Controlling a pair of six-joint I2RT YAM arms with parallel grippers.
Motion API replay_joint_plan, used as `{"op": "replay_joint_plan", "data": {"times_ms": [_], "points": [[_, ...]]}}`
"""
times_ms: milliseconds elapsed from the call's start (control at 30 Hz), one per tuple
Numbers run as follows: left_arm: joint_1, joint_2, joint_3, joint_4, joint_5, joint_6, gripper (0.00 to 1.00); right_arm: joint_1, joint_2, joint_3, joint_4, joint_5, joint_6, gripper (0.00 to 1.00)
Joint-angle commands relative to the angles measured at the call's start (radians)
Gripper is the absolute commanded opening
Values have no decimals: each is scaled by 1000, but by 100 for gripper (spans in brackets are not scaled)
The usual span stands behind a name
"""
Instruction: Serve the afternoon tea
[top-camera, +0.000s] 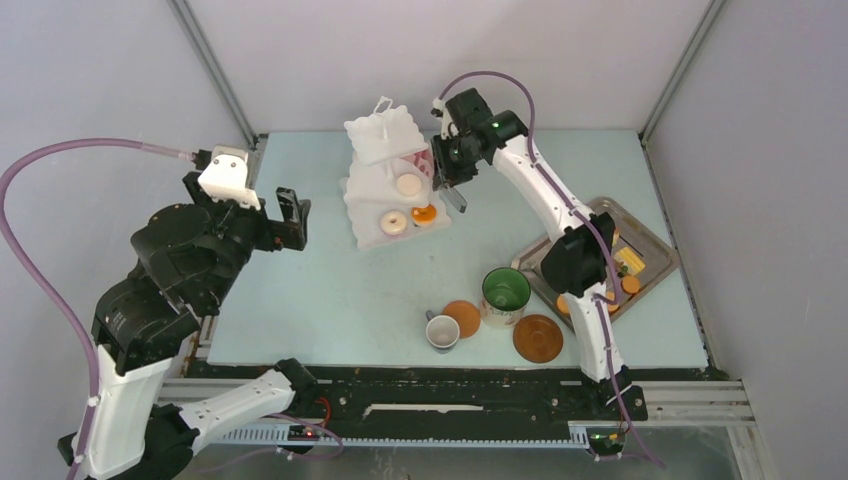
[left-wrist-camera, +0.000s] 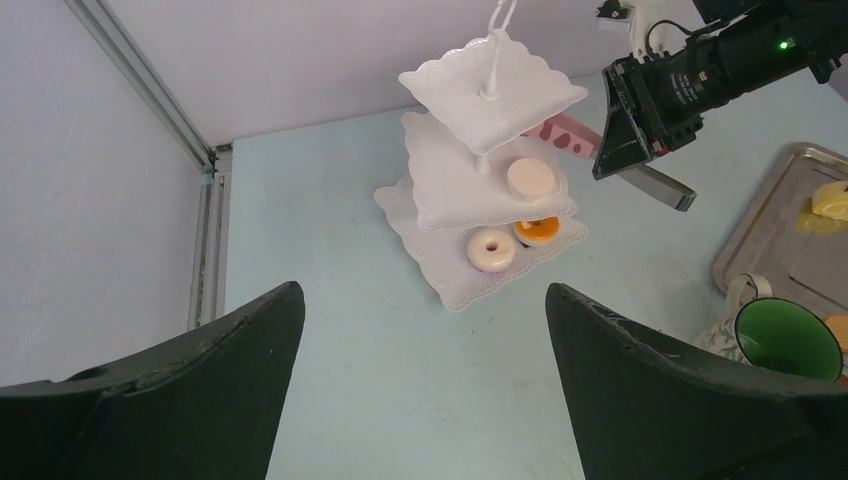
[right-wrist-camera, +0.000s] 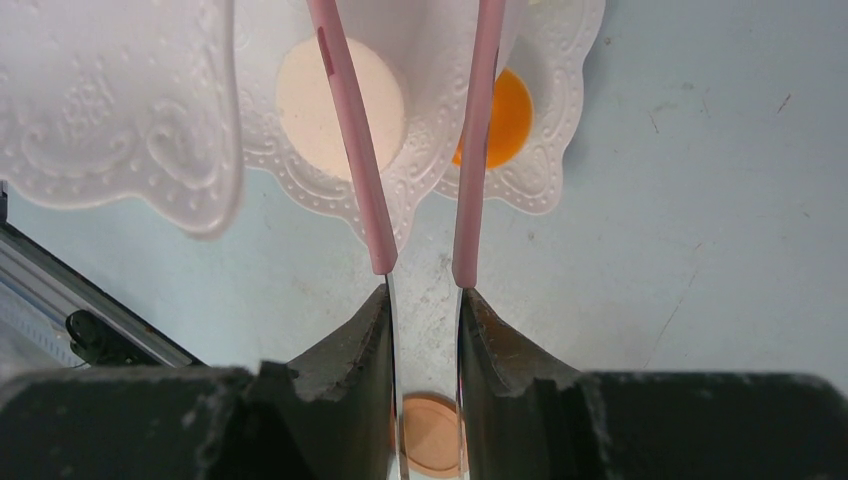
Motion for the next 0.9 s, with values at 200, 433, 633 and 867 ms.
{"op": "replay_joint_plan", "data": {"times_ms": [200,433,633,867], "points": [[5,0,-3,8,-19,-14,98,-2,34,73,78,-47,21,36],[5,4,-5,9,-15,-9,98,-8,30,76,88,-46,20,40],[5,6,-7,10,-13,-8,98,-14,15,78,89,-41,24,42],[4,12,-7,13,-5,-5,98,-30,-7,78,100,-40,43,43]]}}
